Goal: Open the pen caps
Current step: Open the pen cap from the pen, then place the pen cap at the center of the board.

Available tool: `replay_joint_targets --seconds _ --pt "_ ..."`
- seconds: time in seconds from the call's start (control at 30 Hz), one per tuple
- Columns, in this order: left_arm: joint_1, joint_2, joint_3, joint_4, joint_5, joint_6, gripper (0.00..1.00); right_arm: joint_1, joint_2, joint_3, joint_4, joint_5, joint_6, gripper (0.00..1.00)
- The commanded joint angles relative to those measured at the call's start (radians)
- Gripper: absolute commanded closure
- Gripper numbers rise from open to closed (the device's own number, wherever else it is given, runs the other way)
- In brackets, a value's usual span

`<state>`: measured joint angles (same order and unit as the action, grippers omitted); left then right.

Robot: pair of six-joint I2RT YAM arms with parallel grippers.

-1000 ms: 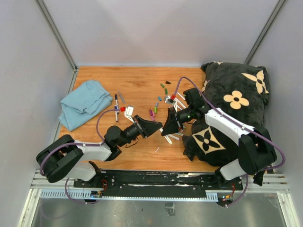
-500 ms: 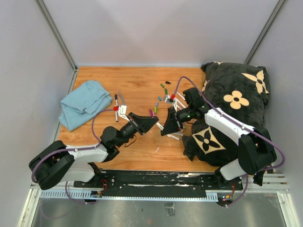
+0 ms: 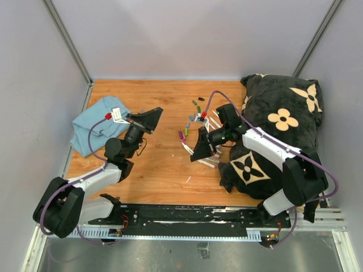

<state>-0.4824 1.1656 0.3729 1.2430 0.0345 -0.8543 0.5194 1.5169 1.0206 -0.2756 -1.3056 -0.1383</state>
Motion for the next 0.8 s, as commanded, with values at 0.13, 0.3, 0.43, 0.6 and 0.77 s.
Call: replay_joint_targets --seconds 0.13,0.3,0.43,0.6,0.77 --pt "0.053 -0.061 -0.032 -0.091 0.027 -0.061 1.0 0.08 0.04 0.104 -0.399 0.405 -0.328 0.99" --pt "0.053 -0.128 -0.111 -0.365 0.046 -0.06 1.0 0.136 0.107 0.137 -0.491 0.746 -0.386 0.98" --pt "0.053 -0.157 -0.098 -0.675 -0.031 -0.083 1.0 0.185 0.183 0.132 -0.507 0.872 -0.367 0.97" --pt "0.053 -0.121 -0.137 -0.71 -0.051 -0.148 1.0 0.211 0.25 0.151 -0.519 0.946 -0.323 0.94" --pt "0.03 0.009 -0.105 -0.71 -0.033 -0.193 1.0 0.219 0.304 0.174 -0.521 0.976 -0.264 0.94"
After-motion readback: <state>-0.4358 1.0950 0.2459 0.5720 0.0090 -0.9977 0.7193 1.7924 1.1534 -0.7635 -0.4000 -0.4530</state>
